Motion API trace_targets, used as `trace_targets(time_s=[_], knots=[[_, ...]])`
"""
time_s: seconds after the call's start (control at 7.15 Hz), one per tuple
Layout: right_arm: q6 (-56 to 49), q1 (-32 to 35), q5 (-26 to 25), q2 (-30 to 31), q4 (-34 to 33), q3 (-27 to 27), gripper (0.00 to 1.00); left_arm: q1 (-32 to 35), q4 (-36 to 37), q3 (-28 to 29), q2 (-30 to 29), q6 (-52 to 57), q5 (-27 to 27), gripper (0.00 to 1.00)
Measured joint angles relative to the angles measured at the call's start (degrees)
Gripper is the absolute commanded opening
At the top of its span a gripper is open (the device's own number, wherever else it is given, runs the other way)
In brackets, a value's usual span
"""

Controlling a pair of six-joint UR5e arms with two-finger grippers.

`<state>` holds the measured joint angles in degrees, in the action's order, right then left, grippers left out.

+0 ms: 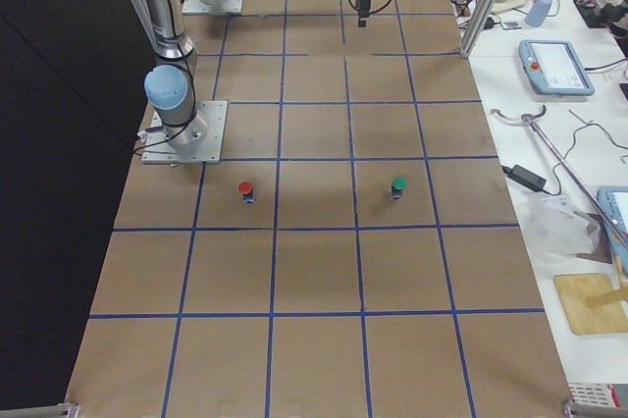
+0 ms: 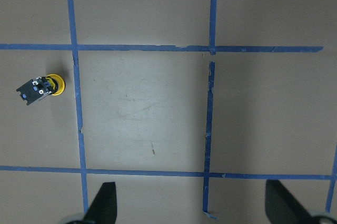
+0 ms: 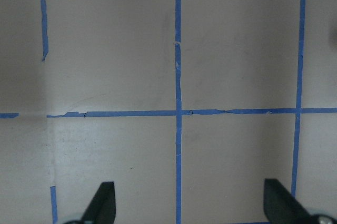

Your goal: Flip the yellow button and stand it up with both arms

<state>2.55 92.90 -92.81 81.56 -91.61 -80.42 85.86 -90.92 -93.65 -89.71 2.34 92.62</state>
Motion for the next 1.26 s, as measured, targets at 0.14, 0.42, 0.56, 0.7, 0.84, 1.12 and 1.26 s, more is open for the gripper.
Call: trace_targets(time_s=[0.14,0.42,0.56,0.7,0.84,1.12,1.26], knots=[[0.00,0.00,0.00,0.00,0.02,0.02,1.00,-0.16,0.03,-0.02,-0.03,0.00,0.10,1.00],[0.00,0.00,0.00,0.00,0.02,0.02,1.00,-0.23,0.42,0.03,0.05,-0.10,0.29,1.00],[0.00,0.00,0.00,0.00,0.02,0.01,1.00,-0.25,0.81,0.00,0.19,-0.03,0.36,1.00],[0.00,0.00,0.00,0.00,0.02,0.00,1.00,-0.25,1.15,-0.04,0.20,0.03,0.37,1.00],[0.00,0.00,0.00,0.00,0.02,0.00,1.00,-0.26,1.46,-0.06,0.14,0.06,0.35,1.00],[0.00,0.00,0.00,0.00,0.02,0.00,1.00,-0.36,1.63,-0.10,-0.02,0.06,0.18,1.00],[0.00,0.00,0.00,0.03,0.05,0.00,1.00,-0.74,1.68,-0.15,-0.05,0.08,0.22,1.00]])
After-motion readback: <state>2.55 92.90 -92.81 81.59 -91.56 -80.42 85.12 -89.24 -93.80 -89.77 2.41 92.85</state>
